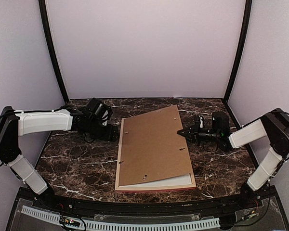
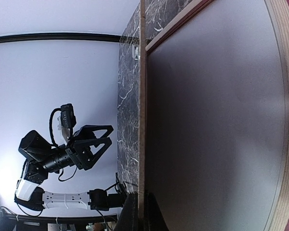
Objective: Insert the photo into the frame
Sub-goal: Place the backboard on the mat board.
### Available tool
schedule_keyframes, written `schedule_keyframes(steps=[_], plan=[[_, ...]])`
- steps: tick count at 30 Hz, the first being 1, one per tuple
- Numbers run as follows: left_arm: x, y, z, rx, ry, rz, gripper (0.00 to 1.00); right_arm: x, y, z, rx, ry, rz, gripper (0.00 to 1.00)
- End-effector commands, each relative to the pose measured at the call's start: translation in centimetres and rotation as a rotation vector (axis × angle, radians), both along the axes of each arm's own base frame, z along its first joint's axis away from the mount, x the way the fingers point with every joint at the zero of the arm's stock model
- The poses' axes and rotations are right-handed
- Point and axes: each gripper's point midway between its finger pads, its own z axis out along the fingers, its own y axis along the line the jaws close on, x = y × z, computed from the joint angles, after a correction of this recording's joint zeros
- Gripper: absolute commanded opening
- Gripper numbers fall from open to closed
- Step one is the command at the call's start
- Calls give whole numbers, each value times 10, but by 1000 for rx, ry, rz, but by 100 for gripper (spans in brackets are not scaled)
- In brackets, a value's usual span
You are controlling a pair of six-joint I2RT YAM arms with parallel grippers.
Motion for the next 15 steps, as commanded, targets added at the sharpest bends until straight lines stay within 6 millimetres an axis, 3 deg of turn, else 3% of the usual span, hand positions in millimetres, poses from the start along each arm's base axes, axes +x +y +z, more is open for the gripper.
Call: schedule_keyframes(steps=[1,15], plan=[[-7,3,2,-7,10,-4,82,1,5,11,28,-87,15,0],[-10,2,-1,-13,24,-9,82,-3,4,-1,-12,-64,25,0]])
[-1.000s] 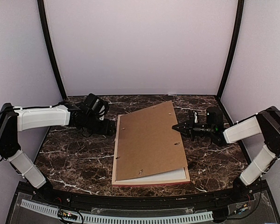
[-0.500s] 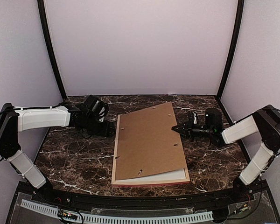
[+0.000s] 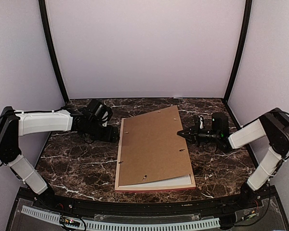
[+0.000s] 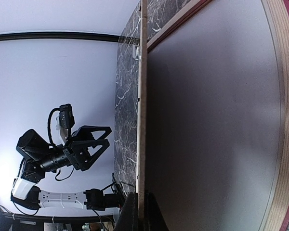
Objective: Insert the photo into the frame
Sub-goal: Place the backboard on the mat board.
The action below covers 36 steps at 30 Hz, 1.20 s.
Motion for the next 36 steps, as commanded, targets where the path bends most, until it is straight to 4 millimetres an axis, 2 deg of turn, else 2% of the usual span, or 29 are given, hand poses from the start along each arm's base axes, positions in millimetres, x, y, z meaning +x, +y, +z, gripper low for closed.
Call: schedule_keyframes(steps=[1,19,36], plan=[[-5,3,4,-9,4,0,82,-3,5,6,0,-45,26,0],[-7,3,3,-12,10,1,82,-13,5,13,-7,-32,44,0],[-11,7,3,-4,13,2,82,-7,15,-5,-49,-48,80,0]])
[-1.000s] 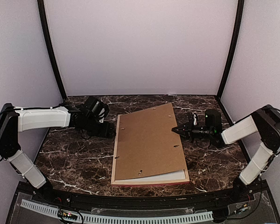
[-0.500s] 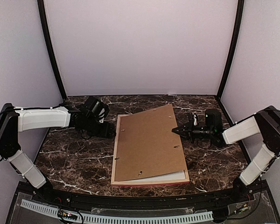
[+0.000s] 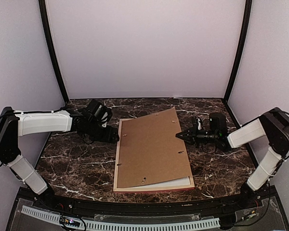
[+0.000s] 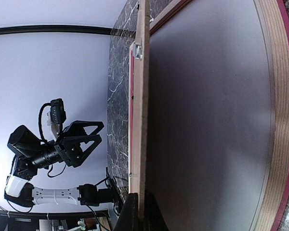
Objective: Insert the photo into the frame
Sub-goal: Place the backboard on the mat board.
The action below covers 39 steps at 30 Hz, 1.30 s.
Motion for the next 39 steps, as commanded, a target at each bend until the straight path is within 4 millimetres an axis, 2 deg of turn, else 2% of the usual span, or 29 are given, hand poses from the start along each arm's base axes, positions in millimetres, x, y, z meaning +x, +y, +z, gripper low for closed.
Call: schedule_keyframes(steps=[1,11,14,19,24,32,39], plan=[[-8,7,5,-1,2,3,82,-1,10,4,-5,-69,55,0],[-8,6,4,-1,5,0,82,5,10,3,-36,-84,54,0],[-9,6,3,2,9,-3,82,4,8,-3,-71,-75,46,8],[-8,6,3,3,8,-3,82,5,8,-11,-137,-63,45,26],[-9,6,0,6,17,-6,82,5,13,-18,-194,-56,64,37],[-9,5,-5,5,27,-8,82,10,16,-23,-353,-65,71,60],[-10,0,-6,-9,37,-21,82,10,16,-26,-443,-62,73,63]])
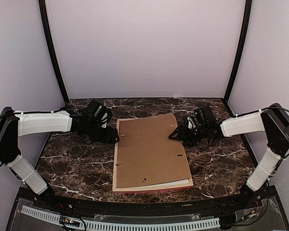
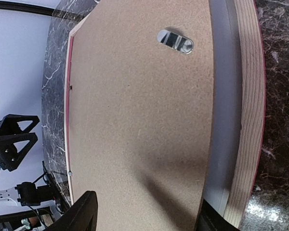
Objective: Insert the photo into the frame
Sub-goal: Place the backboard on the mat board.
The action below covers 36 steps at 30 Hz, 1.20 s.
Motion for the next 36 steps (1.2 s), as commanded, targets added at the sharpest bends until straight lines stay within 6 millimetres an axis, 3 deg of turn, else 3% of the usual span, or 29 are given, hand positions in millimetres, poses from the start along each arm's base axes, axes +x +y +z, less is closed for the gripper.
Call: schedule_keyframes(steps=[1,36], plan=[[-7,-1,-6,-8,32,-19,82,6,3,3,-61,-44,8,63],[-12,2,-9,-4,36,-28,82,5,-10,-5,-375,-45,-12,63]])
